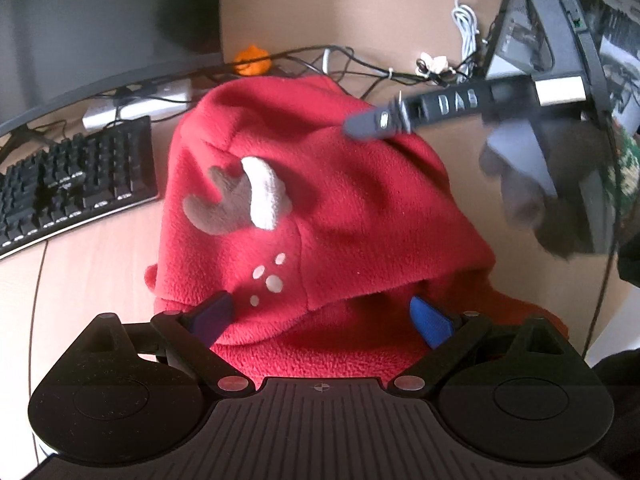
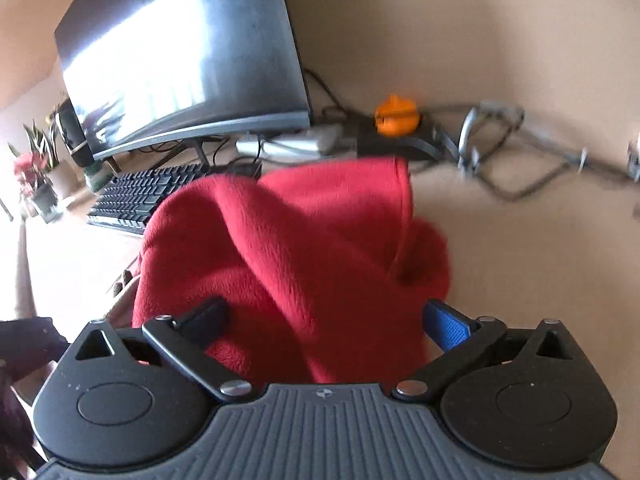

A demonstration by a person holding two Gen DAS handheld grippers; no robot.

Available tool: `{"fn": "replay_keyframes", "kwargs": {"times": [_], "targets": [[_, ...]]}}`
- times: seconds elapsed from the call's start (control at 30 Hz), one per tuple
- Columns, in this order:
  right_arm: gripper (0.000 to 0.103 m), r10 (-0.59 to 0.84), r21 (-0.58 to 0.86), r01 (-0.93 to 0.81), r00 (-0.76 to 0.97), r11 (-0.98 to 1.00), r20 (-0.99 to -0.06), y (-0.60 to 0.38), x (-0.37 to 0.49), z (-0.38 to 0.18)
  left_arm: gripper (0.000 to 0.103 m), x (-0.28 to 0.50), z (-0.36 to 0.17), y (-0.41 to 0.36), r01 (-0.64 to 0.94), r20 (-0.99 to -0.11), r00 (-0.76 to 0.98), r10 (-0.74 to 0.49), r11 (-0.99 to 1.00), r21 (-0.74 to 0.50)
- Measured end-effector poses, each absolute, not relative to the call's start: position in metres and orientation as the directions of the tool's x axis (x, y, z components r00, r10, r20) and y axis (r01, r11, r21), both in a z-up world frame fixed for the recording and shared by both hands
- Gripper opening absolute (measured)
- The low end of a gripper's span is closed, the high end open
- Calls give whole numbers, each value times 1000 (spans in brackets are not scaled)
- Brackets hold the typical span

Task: Fold clothes

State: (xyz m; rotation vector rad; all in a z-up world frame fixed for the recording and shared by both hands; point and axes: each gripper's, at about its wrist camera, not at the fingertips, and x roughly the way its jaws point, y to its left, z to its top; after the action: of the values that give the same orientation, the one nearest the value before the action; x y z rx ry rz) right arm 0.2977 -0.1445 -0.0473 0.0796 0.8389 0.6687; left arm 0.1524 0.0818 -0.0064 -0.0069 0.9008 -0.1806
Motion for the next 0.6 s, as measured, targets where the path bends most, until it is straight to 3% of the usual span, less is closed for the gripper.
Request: {"fn": "replay_keyframes", "kwargs": {"times": [0.33, 0.6], "targets": [[103, 655, 461, -486, 381, 743, -653, -143, 313, -62, 98, 155, -10, 90, 143, -781, 597, -185, 982, -124], [103, 565, 332, -481, 499, 811, -657, -144, 286, -43, 98, 150, -11, 93, 180, -771, 602, -209, 976, -124]]}}
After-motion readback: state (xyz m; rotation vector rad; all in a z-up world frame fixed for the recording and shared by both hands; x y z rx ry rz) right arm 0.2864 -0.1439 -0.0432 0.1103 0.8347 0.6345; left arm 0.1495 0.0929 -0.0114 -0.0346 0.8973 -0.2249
